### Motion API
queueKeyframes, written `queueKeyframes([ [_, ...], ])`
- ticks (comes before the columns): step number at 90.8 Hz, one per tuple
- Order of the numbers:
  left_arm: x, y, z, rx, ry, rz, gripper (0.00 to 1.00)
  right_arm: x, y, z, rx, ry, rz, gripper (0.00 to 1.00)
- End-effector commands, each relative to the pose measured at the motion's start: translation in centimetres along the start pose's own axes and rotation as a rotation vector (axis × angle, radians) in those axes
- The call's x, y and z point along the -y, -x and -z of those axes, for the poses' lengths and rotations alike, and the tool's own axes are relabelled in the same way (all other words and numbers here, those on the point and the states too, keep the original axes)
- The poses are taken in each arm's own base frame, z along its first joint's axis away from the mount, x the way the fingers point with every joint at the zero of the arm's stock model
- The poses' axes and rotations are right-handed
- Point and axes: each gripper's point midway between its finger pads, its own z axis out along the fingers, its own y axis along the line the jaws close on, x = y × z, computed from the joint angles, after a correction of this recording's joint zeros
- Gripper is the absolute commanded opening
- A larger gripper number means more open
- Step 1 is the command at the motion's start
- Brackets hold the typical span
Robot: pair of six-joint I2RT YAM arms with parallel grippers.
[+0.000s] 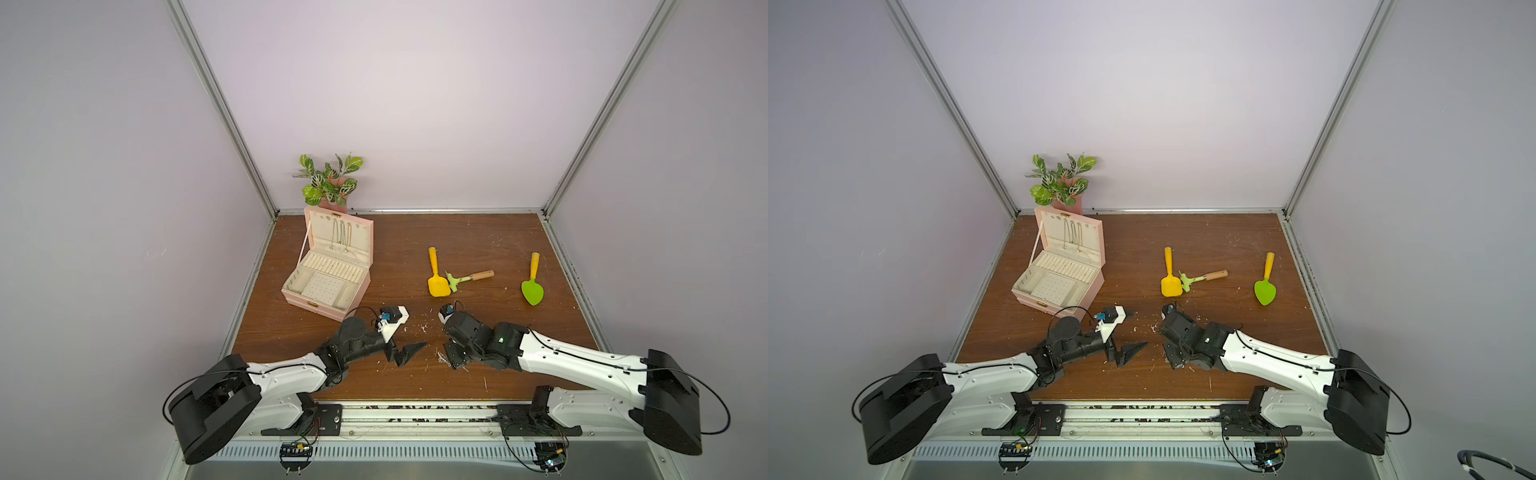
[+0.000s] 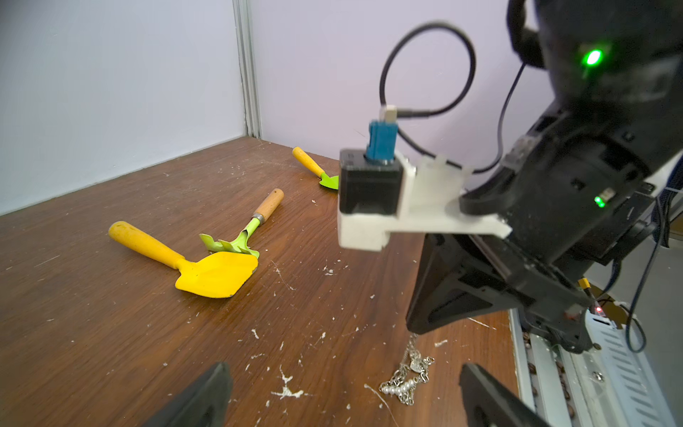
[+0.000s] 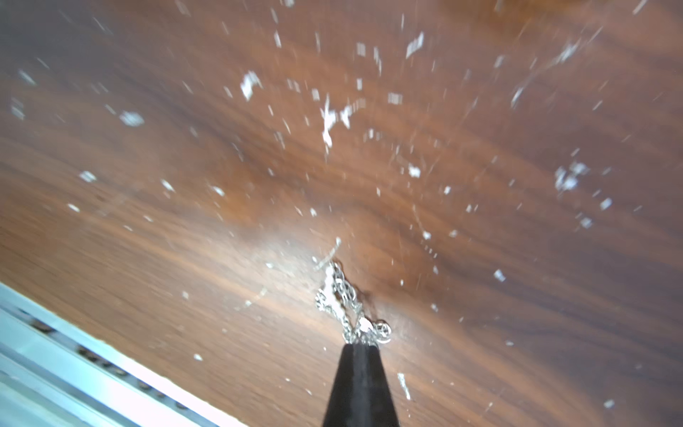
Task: Put jewelry chain into jewelry box
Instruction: Pick up the necklace from the center of the board.
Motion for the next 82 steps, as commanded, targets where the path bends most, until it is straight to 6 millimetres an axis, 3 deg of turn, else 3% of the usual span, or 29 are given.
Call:
queueKeyframes([
  [1, 1.0, 1.6, 0.1, 0.059, -0.045, 0.005, 0.98, 0.4, 2.4, 2.0, 0.076, -0.047, 0.025, 0.00],
  [16, 1.1, 2.3, -0.5, 0.079, -0.058, 0.029, 1.00, 0.0, 5.5, 4.2, 0.172, -0.052, 0.082, 0.00],
  [43, 1.0, 2.9, -2.6, 0.098, -0.083, 0.093, 0.87, -0.9, 10.3, 8.3, 0.388, -0.021, 0.147, 0.00],
  [62, 0.6, 3.2, -3.7, 0.132, -0.080, 0.090, 0.81, -0.9, 12.6, 11.4, 0.526, -0.022, 0.183, 0.00],
  [82, -0.9, 3.0, -4.6, 0.145, -0.012, 0.099, 0.82, -1.1, 14.8, 14.0, 0.647, -0.023, 0.200, 0.00],
])
